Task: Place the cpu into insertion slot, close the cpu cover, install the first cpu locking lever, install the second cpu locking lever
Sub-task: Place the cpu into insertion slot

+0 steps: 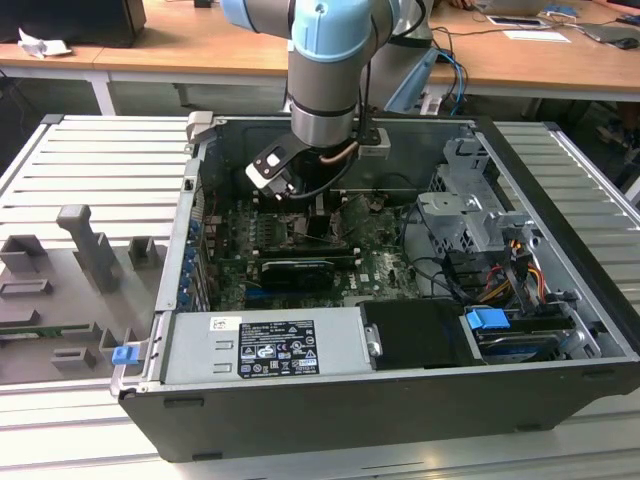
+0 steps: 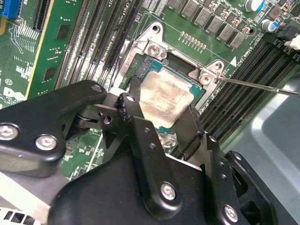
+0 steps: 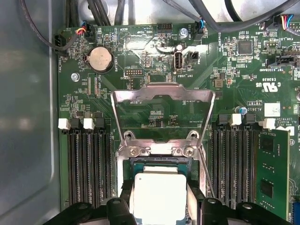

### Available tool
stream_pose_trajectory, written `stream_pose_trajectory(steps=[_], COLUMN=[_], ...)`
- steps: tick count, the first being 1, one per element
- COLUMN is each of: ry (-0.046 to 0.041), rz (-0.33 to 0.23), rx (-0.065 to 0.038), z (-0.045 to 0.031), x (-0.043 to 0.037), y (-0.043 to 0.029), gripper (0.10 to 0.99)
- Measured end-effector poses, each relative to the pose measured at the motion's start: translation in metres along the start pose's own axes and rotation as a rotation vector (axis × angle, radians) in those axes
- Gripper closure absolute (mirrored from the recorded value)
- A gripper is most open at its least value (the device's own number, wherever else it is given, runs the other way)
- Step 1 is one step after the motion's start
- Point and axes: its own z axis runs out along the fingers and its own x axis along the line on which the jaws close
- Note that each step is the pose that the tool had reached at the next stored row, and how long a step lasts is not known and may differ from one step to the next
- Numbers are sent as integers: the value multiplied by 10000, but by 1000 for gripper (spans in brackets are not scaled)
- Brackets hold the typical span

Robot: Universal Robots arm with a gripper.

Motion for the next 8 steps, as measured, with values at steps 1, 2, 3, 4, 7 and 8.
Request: stream_pose_trajectory(steps=[1,2,3,4,7,8], ry=[1,2,3,3,-3,-2], rz=[0,-2,-24,-87,-283,-290], rx=[0,0,0,3,15,14], z=[-7,-10,-10,-11,-11,-9], x=[0,1,1,1,0,0], y=[0,0,0,0,1,6], gripper=[553,553,553,553,553,553])
